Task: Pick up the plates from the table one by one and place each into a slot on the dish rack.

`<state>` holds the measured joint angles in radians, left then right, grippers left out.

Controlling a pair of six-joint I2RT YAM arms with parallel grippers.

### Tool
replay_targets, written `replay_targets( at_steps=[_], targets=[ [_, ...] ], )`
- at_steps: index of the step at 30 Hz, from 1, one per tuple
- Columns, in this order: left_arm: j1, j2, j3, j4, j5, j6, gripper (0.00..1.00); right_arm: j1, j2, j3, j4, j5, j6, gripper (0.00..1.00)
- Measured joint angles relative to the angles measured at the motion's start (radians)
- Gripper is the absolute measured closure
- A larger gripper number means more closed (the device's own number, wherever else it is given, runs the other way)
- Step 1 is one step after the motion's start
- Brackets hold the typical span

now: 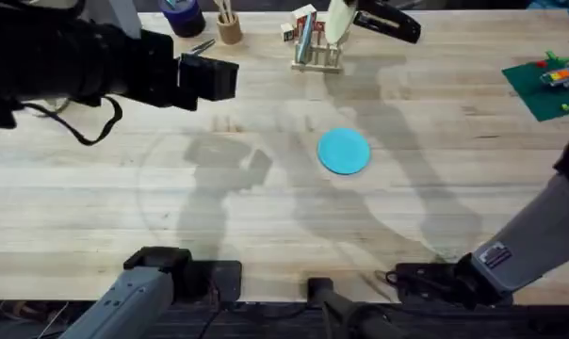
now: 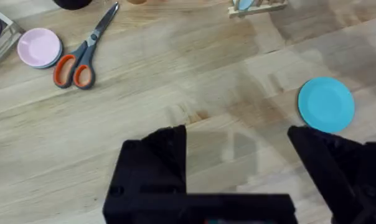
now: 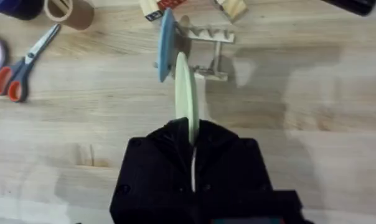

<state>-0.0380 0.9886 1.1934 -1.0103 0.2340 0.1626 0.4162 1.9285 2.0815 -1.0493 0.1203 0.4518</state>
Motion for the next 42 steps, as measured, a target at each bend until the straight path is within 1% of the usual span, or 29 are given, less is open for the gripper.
replay_targets(
  at_steps=[7,15,24,36,42],
  targets=[
    [0.000,0.000,0.000,0.000,0.000,0.000,0.006,0.034,0.016,0.001,0.062,0.000,-0.004,0.969],
    [0.000,0.000,0.000,0.000,0.000,0.000,0.005,0.036,0.016,0.003,0.073,0.040,-0.003,0.970],
    [0.000,0.000,0.000,0.000,0.000,0.000,0.006,0.036,0.016,0.003,0.081,0.055,0.006,0.970],
    [0.000,0.000,0.000,0.000,0.000,0.000,0.006,0.036,0.016,0.003,0.111,0.130,0.127,0.970],
    [0.000,0.000,0.000,0.000,0.000,0.000,0.006,0.039,0.030,0.007,0.127,0.162,0.161,0.970]
  ],
)
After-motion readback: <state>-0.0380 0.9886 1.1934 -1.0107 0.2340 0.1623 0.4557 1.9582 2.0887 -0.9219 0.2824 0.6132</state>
